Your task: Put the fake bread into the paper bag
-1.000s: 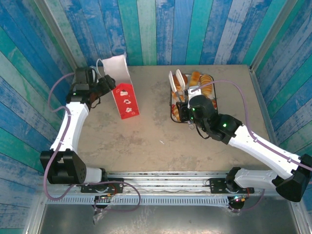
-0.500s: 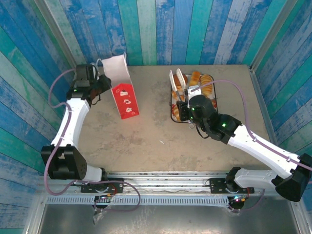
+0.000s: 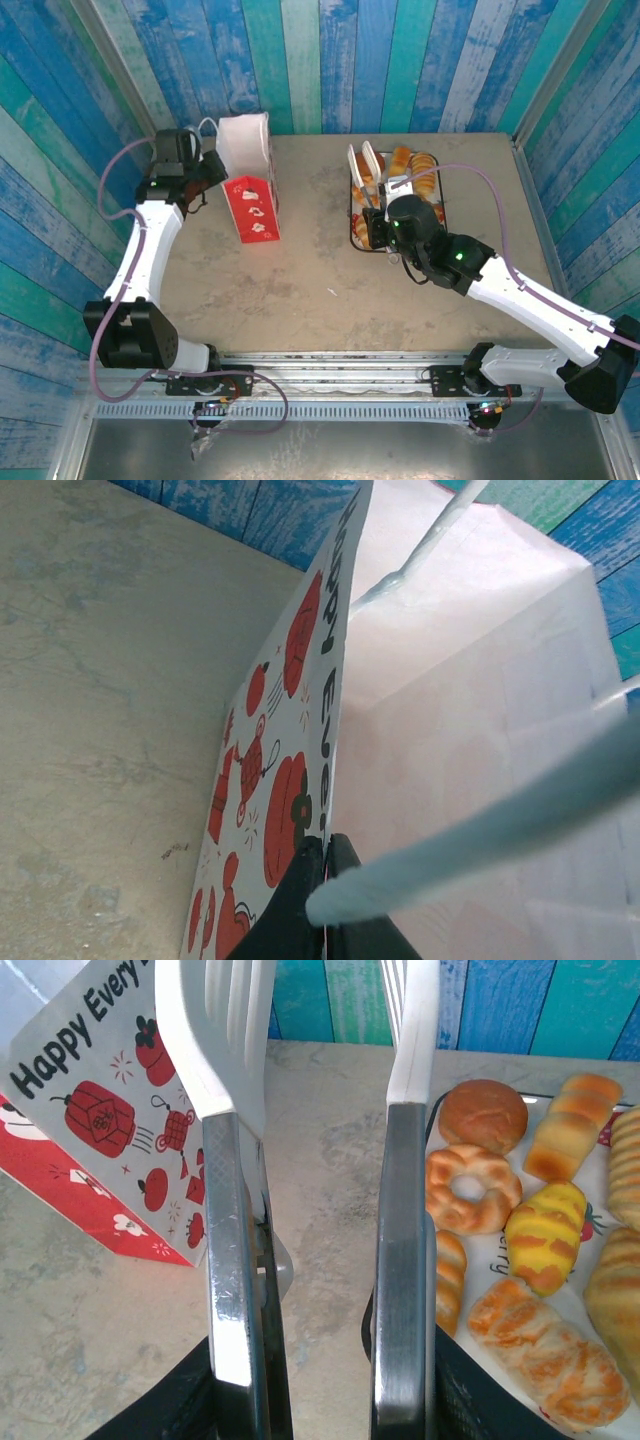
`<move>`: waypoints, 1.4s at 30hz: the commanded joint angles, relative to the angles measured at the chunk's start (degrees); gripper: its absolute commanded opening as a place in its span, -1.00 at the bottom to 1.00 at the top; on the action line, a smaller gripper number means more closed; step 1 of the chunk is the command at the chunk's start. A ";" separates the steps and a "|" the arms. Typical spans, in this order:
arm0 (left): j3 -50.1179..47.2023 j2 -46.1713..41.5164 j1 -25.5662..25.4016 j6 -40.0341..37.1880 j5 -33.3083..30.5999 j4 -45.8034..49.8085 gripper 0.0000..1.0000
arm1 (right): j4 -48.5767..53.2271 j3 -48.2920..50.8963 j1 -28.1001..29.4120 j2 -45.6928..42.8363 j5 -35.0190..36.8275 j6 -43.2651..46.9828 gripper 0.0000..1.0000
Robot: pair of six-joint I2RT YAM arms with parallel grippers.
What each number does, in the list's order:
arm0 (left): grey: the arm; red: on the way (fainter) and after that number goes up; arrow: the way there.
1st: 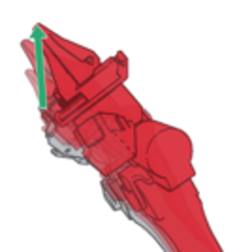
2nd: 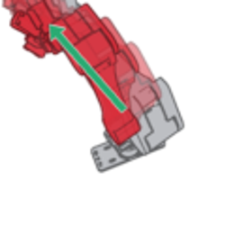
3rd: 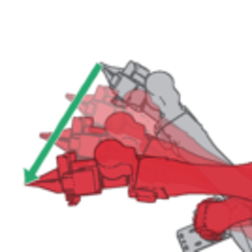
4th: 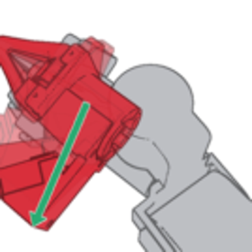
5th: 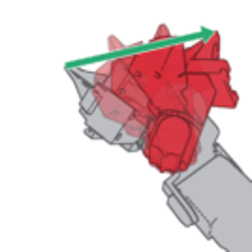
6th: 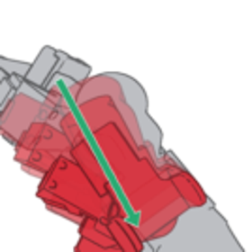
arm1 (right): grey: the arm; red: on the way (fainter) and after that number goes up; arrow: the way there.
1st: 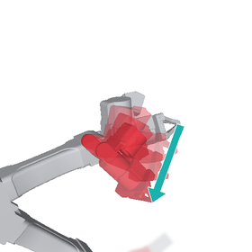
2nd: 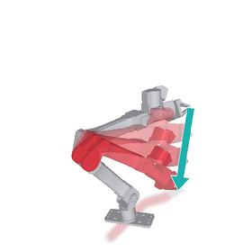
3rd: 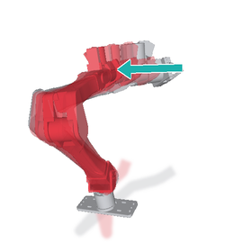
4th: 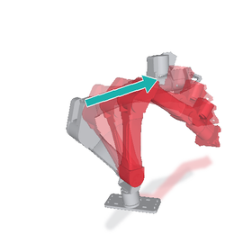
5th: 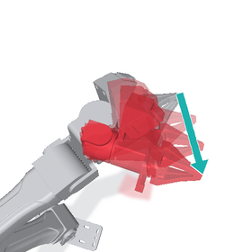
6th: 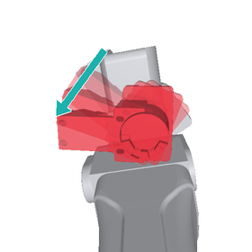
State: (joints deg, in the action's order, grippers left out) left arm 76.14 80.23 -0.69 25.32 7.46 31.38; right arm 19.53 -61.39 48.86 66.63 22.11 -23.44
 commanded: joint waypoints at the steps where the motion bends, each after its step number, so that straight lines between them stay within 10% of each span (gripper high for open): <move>1: 1.88 -5.26 -1.13 0.60 2.22 -0.88 -1.00 | -0.43 -0.91 -0.77 -0.91 1.36 0.15 -0.17; 25: -10.81 -13.14 -12.78 9.99 4.81 -7.38 -1.00 | 10.11 -6.95 -6.38 -4.67 6.66 1.66 -0.17; 34: -15.34 -10.67 -15.34 12.30 3.62 -13.44 -0.96 | 11.93 -5.05 -13.95 -4.29 -2.54 -1.16 -0.14; 42: -14.90 -9.44 -16.12 11.76 3.52 -14.29 -0.21 | 11.85 -0.43 -22.10 -5.03 -10.09 -3.03 -0.15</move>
State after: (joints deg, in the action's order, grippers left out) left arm 60.71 69.80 -16.62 37.89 11.44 18.94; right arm 31.81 -62.74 28.25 62.61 15.49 -25.34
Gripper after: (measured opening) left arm 0.369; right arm 0.428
